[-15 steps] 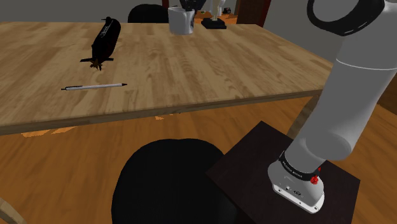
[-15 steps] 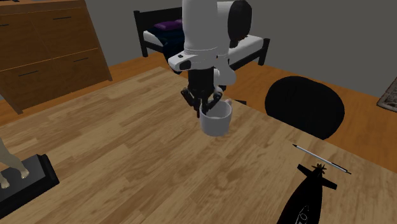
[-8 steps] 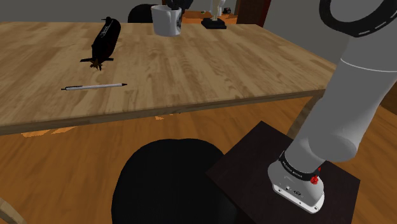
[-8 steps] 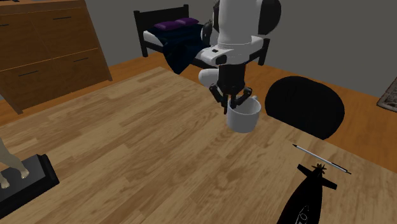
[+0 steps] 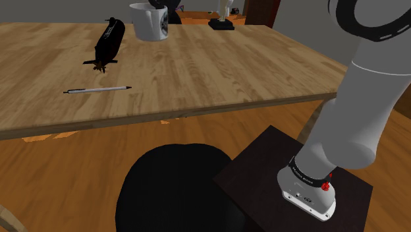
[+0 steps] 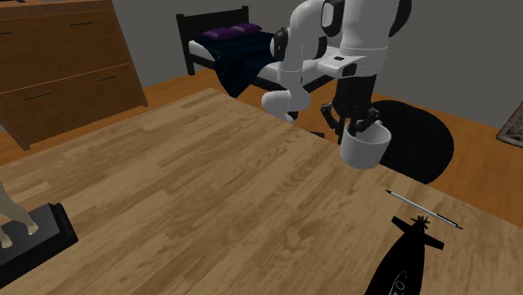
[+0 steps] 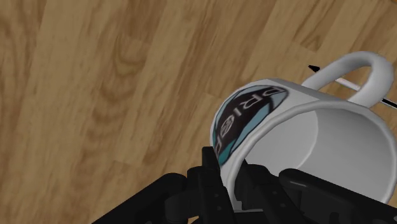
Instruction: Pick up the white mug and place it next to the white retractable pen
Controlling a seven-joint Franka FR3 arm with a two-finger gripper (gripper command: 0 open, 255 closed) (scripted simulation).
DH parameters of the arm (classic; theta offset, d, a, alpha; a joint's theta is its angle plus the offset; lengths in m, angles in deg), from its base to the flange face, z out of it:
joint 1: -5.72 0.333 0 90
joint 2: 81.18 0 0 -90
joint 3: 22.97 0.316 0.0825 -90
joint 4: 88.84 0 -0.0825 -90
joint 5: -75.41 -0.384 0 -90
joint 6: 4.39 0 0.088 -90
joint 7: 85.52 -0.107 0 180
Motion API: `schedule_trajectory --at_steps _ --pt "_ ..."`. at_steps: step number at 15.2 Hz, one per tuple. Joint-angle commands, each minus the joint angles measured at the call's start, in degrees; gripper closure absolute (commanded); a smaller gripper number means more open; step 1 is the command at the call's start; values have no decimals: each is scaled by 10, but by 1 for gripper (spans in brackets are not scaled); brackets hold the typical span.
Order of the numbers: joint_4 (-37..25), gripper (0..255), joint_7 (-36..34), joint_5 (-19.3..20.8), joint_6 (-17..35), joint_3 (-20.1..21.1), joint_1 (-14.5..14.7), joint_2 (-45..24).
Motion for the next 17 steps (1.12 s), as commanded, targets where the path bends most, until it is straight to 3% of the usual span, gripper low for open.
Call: schedule_trajectory --at_steps 1,8,17 --pt "-24 255 -27 5 -12 11 17 -11" --pt "-142 255 -118 29 -64 46 82 -79" --pt "17 255 -116 21 37 44 75 -21"
